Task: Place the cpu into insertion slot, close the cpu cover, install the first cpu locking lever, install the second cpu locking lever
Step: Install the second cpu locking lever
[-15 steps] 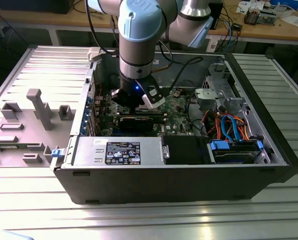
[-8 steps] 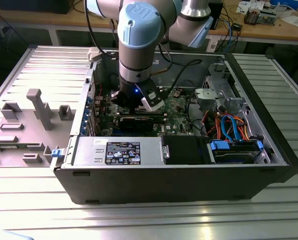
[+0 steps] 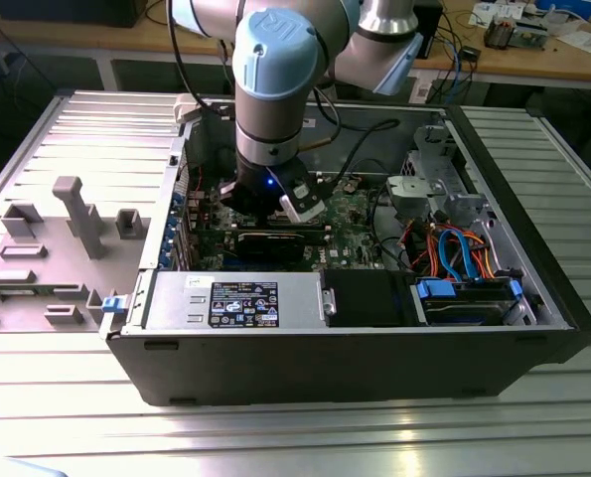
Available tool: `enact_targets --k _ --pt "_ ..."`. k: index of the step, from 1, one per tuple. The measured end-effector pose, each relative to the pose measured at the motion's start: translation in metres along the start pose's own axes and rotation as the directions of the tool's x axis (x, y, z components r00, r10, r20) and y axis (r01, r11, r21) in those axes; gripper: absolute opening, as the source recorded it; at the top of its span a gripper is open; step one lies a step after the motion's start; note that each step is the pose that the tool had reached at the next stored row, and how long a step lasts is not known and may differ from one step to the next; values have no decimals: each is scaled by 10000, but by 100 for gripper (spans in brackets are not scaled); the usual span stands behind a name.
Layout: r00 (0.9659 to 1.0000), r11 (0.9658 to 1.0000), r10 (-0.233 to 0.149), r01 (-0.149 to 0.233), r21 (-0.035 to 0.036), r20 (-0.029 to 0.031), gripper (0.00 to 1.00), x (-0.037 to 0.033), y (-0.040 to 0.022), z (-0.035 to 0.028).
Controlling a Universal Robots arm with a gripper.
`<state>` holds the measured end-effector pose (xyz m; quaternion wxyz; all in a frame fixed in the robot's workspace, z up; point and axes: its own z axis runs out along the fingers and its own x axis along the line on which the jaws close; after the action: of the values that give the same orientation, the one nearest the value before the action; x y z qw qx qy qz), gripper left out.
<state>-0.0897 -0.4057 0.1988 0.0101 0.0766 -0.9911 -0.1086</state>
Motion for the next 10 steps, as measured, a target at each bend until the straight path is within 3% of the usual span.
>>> enact_targets --k 1,2,10 --pt "10000 9999 4 -4 101 -17 11 -1 21 3" --pt "10000 9999 5 -5 130 -21 11 -2 27 4" --pt "10000 9997 9 -8 244 -36 11 1 54 -58"
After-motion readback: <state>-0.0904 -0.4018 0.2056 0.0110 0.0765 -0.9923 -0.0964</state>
